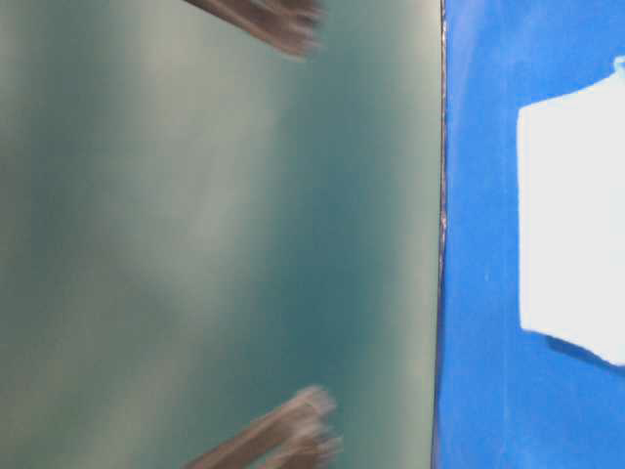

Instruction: Fold a vertical towel.

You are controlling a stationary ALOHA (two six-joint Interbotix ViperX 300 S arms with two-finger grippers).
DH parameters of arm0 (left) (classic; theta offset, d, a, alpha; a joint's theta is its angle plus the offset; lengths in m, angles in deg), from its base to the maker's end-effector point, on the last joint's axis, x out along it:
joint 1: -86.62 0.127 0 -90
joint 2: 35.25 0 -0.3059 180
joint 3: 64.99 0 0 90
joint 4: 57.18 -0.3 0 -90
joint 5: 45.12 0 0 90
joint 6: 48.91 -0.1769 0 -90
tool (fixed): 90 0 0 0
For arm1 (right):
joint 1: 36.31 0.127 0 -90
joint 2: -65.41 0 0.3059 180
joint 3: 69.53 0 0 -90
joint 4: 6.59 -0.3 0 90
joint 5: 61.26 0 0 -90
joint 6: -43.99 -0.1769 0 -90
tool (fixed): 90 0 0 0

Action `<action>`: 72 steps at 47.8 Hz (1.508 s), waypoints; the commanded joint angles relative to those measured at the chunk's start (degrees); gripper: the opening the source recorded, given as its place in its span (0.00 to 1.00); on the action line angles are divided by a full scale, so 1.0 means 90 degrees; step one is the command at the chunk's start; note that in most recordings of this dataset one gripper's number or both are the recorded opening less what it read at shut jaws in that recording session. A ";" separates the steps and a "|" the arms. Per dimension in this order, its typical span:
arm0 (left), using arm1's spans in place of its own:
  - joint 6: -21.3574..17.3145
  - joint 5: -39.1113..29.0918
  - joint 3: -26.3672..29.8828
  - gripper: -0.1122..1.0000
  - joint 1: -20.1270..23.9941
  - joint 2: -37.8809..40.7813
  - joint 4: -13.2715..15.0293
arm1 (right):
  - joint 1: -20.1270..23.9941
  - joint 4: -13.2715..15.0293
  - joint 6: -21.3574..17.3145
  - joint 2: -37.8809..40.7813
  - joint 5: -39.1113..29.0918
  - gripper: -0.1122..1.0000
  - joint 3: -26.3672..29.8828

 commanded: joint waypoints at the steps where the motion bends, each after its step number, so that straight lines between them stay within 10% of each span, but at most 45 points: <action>1: -0.0020 -0.0234 0.0068 0.60 -0.0010 -0.0586 -0.0010 | 0.0010 0.0068 0.0000 -0.0469 -0.0127 0.56 0.0107; 22: -0.0205 -0.1240 -0.0625 0.60 0.0391 -0.3027 -0.0010 | -0.0039 0.0391 0.0000 -0.2646 -0.1162 0.55 -0.0137; 47: 0.0166 -0.1416 -0.2930 0.60 0.1113 -0.6270 0.0000 | -0.0508 0.0332 -0.0518 -0.4863 -0.0889 0.55 -0.2207; 72: 0.0156 -0.1729 -0.3008 0.60 0.1250 -0.6631 -0.0010 | -0.0732 0.0332 -0.0635 -0.5000 -0.0703 0.55 -0.2568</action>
